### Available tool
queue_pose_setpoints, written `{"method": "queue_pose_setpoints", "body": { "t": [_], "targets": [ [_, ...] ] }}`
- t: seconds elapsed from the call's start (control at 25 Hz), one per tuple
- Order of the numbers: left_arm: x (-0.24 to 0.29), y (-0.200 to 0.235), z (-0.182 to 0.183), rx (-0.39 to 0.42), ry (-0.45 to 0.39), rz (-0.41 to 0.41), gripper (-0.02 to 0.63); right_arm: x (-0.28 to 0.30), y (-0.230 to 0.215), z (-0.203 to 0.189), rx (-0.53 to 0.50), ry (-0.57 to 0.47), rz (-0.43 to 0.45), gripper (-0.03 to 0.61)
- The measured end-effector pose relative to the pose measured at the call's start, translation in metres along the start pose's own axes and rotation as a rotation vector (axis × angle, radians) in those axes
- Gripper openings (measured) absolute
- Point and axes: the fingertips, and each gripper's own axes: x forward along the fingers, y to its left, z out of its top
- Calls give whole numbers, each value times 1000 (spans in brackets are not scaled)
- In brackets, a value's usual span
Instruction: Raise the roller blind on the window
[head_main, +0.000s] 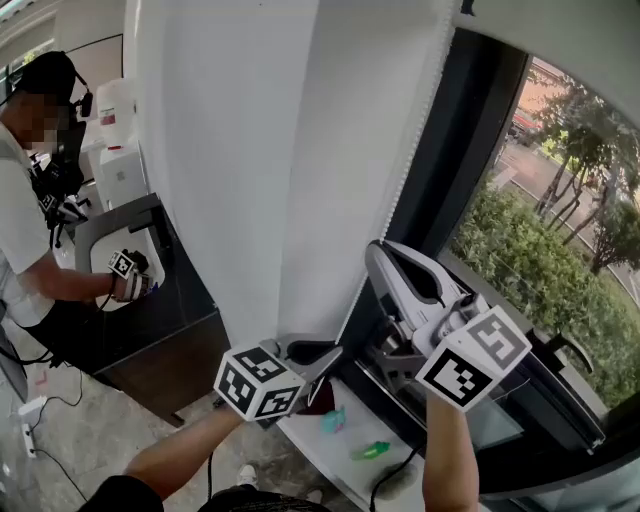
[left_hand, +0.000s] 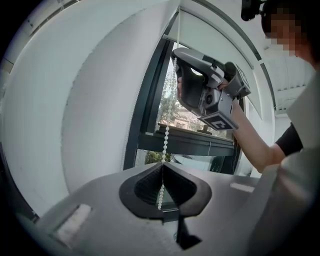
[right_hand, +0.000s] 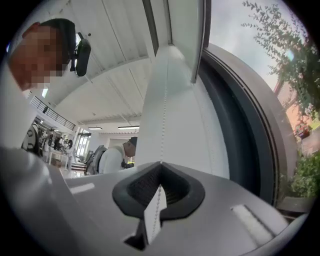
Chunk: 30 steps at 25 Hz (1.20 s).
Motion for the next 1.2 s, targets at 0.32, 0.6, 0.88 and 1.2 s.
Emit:
{"method": "queue_pose_setpoints", "body": {
  "t": [0.32,0.6,0.88,1.2],
  "targets": [
    [-42,-15,103,-26,-260,-31,92,-21,-6,-83,27,132,-26,5],
    [-36,-31,171,137,-305,-8,92,-42,8,-157,65,246,-24,5],
    [-19,-34,181,207,-287,1,12,-59,14,-235,107,413,-44,5],
    [-12,-14,162,163,-282,38,12,-75,8,-215,184,372,-34,66]
  ]
}}
